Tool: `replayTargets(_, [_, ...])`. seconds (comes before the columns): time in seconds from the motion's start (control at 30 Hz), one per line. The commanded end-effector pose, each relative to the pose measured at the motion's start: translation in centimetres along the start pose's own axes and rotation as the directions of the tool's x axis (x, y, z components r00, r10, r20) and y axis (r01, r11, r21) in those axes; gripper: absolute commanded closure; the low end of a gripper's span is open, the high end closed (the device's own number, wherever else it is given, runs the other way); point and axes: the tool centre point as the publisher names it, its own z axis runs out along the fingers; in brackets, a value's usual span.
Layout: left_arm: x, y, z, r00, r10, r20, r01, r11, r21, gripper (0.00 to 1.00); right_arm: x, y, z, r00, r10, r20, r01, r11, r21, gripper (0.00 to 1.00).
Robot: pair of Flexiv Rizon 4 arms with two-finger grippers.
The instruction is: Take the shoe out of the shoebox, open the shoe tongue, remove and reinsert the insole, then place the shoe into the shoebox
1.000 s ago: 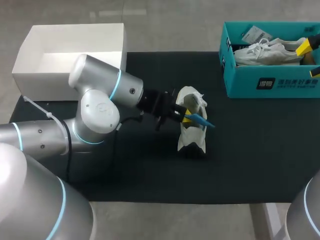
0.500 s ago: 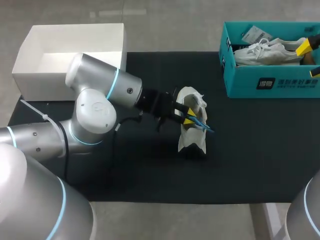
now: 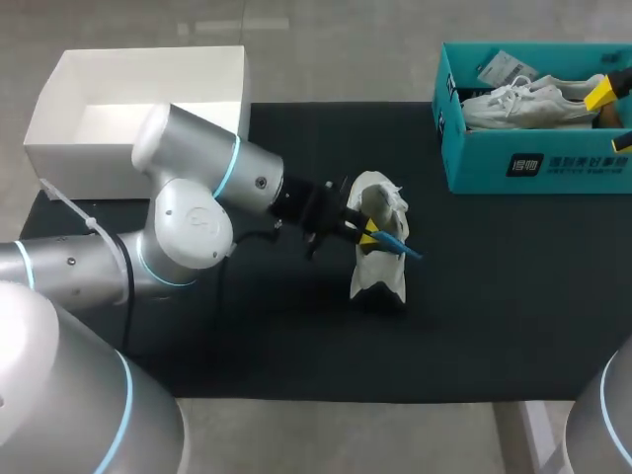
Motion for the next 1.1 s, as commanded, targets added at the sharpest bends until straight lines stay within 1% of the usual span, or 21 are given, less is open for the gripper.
replayTargets(0.03, [-0.7, 0.5, 1.1, 1.0, 0.024, -0.013, -0.024, 0.999, -0.026, 1.0, 0.0, 0.1, 0.0, 1.0, 0.001, 0.002, -0.001, 1.0, 0.002, 0.0])
replayTargets(0.2, [-0.7, 1.3, 1.3, 0.998, 0.053, -0.028, -0.054, 0.997, -0.058, 1.0, 0.0, 0.1, 0.0, 1.0, 0.001, 0.002, -0.001, 1.0, 0.002, 0.0])
replayTargets(0.27, [-0.8, 1.8, 1.3, 0.997, 0.073, -0.034, -0.075, 0.993, -0.09, 1.0, 0.0, 0.1, 0.0, 1.0, 0.001, 0.002, -0.001, 1.0, 0.002, 0.0])
replayTargets(0.47, [-1.2, 2.9, 1.4, 0.998, 0.053, -0.021, -0.055, 0.991, -0.124, 1.0, 0.0, 0.1, 0.0, 1.0, 0.001, 0.002, -0.001, 1.0, 0.002, 0.0])
replayTargets(0.63, [-1.2, 1.1, 0.4, 0.999, 0.05, -0.009, -0.051, 0.994, -0.095, 1.0, 0.0, 0.1, 0.0, 1.0, 0.001, 0.002, -0.001, 1.0, 0.002, 0.0])
replayTargets(0.67, [-1.1, 0.7, 0.3, 0.999, 0.052, -0.009, -0.052, 0.995, -0.081, 0.95, 0.0, 0.1, 0.0, 1.0, 0.001, 0.002, -0.001, 1.0, 0.002, 0.0])
replayTargets(0.7, [-1.0, 0.3, 0.1, 0.999, 0.05, -0.006, -0.05, 0.996, -0.07, 0.93, 0.0, 0.1, 0.0, 1.0, 0.001, 0.002, -0.001, 1.0, 0.002, 0.0])
replayTargets(0.73, [-0.9, -0.1, -0.1, 0.999, 0.05, -0.005, -0.05, 0.997, -0.064, 0.91, 0.0, 0.1, 0.0, 1.0, 0.001, 0.002, -0.001, 1.0, 0.002, 0.0])
replayTargets(0.8, [-0.6, -0.6, -0.4, 0.999, 0.053, -0.008, -0.053, 0.997, -0.051, 0.92, 0.0, 0.1, 0.0, 1.0, 0.001, 0.002, -0.001, 1.0, 0.002, 0.0])
replayTargets(0.87, [-0.3, -1.0, -0.5, 0.998, 0.055, -0.01, -0.056, 0.998, -0.044, 0.98, 0.0, 0.1, 0.0, 1.0, 0.001, 0.002, -0.001, 1.0, 0.002, 0.0])
replayTargets(1.1, [-0.1, -1.2, -0.5, 0.998, 0.055, -0.016, -0.055, 0.998, -0.039, 0.88, 0.0, 0.1, 0.0, 1.0, 0.001, 0.002, -0.001, 1.0, 0.002, 0.0])
